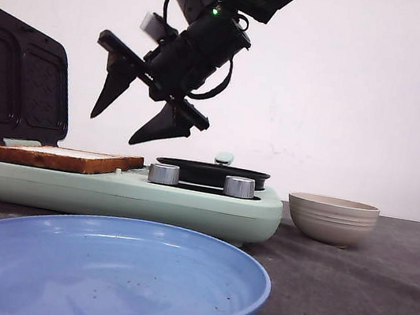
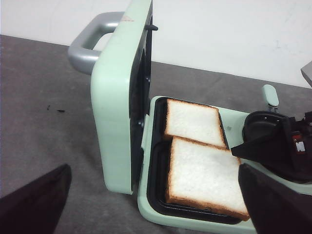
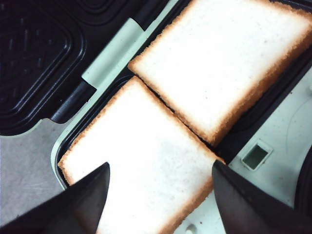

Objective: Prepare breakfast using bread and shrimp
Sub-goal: 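Raise the right gripper away from the press, then move the left gripper to the sandwich press lid handle and grasp it, then pull the press lid down over the bread with the left gripper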

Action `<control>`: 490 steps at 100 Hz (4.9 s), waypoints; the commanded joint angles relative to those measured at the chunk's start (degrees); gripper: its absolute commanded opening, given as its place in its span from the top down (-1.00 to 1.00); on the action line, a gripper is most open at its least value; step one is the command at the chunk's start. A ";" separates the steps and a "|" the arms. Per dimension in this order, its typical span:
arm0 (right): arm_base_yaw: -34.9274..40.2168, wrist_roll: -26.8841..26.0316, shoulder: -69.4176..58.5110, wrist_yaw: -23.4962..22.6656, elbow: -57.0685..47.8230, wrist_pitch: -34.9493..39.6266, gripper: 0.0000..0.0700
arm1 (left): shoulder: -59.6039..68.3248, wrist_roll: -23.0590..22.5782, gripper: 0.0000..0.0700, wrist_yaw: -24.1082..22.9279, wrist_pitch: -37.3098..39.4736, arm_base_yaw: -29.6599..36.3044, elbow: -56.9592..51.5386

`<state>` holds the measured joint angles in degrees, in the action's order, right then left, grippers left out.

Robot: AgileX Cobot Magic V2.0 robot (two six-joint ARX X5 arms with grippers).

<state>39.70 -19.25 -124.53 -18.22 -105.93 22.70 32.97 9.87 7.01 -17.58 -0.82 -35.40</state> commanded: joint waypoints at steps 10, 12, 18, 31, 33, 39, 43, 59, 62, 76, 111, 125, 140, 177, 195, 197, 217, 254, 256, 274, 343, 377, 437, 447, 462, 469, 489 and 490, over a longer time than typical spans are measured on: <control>0.35 1.75 -0.09 0.48 -1.44 0.28 -0.17 | 0.15 0.07 -1.00 -0.15 0.50 0.13 -0.66; 0.26 1.84 0.20 0.55 -1.44 0.42 -0.17 | 0.15 0.07 -1.00 -0.15 0.50 0.13 -0.66; 0.17 2.29 0.94 1.38 -1.44 0.83 -0.17 | 0.15 0.07 -1.00 -0.15 0.50 0.13 -0.66; -0.13 5.18 3.72 4.48 -1.44 2.40 -0.17 | 0.15 0.07 -1.00 -0.15 0.50 0.15 -0.66; -0.13 5.57 4.13 5.05 -1.44 2.73 -0.17 | 0.15 0.07 -1.00 -0.15 0.50 0.15 -0.66; -0.35 6.78 5.55 6.54 -1.44 3.58 -0.17 | 0.15 0.07 -1.00 -0.15 0.50 0.15 -0.66; -0.70 7.56 6.69 7.34 -1.44 4.63 -0.17 | 0.15 0.09 -1.00 -0.15 0.50 0.15 -0.66; -1.49 11.61 10.38 11.15 -1.44 8.98 -0.17 | 0.15 0.07 -1.00 -0.15 0.50 0.68 -0.66; -1.68 12.72 11.15 12.07 -1.44 9.79 -0.17 | 0.15 0.07 -1.00 -0.15 0.50 0.85 -0.66; -2.43 16.39 14.53 15.23 -1.42 12.87 -0.17 | 0.15 0.07 -1.00 -0.15 0.48 1.60 -0.66; -7.96 17.20 21.38 13.49 0.07 18.29 -0.17 | 0.15 0.07 -1.00 -0.15 0.46 2.64 -0.66; -9.97 17.20 26.67 13.55 5.03 16.02 -0.17 | 0.15 0.07 -1.00 -0.15 0.46 2.78 -0.66; -12.04 17.22 34.56 13.51 14.80 10.82 -0.17 | 0.15 0.07 -1.00 -0.15 0.46 2.78 -0.66; -14.08 16.90 60.76 12.63 47.12 -2.25 -0.17 | 0.15 0.09 -1.00 -0.13 0.39 2.78 -0.66; -14.08 14.80 72.52 13.51 58.80 -4.02 -0.17 | 0.15 0.09 -1.00 -0.13 0.37 2.78 -0.66; -14.08 14.45 73.61 13.81 59.82 -4.02 -0.17 | 0.15 0.09 -1.00 -0.15 0.37 2.78 -0.66; -14.08 9.99 84.43 15.37 69.00 -3.17 -0.17 | 0.02 0.09 -1.00 -0.15 0.39 2.78 -0.66; -14.05 2.64 96.65 16.22 80.65 -2.16 -0.17 | -0.17 0.09 -1.00 -0.13 0.46 2.78 -0.66; -14.05 2.54 96.89 16.44 80.87 -1.95 -0.17 | -0.17 0.09 -1.00 -0.11 0.44 2.78 -0.66; -14.01 2.03 98.14 18.23 83.14 -1.42 -0.17 | -0.17 0.13 -1.00 0.09 0.33 2.78 -0.66; -14.01 1.20 98.07 18.05 83.34 -1.27 -0.17 | 6.14 8.87 -1.00 7.37 -0.76 -4.04 -6.27; -14.01 1.20 98.07 16.63 83.34 -1.18 -0.17 | 16.66 21.79 -1.00 17.73 5.05 -15.54 -14.34; -14.01 0.33 98.07 16.76 83.34 0.04 -0.17 | 50.21 52.13 0.16 34.86 40.02 -22.01 -15.23; -14.01 0.31 98.07 16.76 83.34 0.04 -0.17 | 50.21 51.84 0.45 34.86 40.00 -21.99 -15.23; -14.01 0.13 98.07 16.74 83.34 0.04 -0.17 | 50.21 51.08 0.74 34.99 39.93 -21.73 -15.23; -14.01 0.13 98.07 16.74 83.34 0.07 -0.17 | 50.21 51.06 0.74 35.06 39.91 -21.64 -15.23; -14.01 0.11 98.07 16.74 83.34 0.07 -0.17 | 50.21 50.80 0.98 35.10 39.91 -21.62 -15.23; -14.01 0.11 98.07 16.74 83.34 0.07 -0.17 | 50.21 50.73 0.98 35.10 39.91 -21.59 -15.23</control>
<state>25.39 -18.48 -26.33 -1.50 -22.46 23.18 82.24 62.59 41.95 22.11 -22.46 -49.78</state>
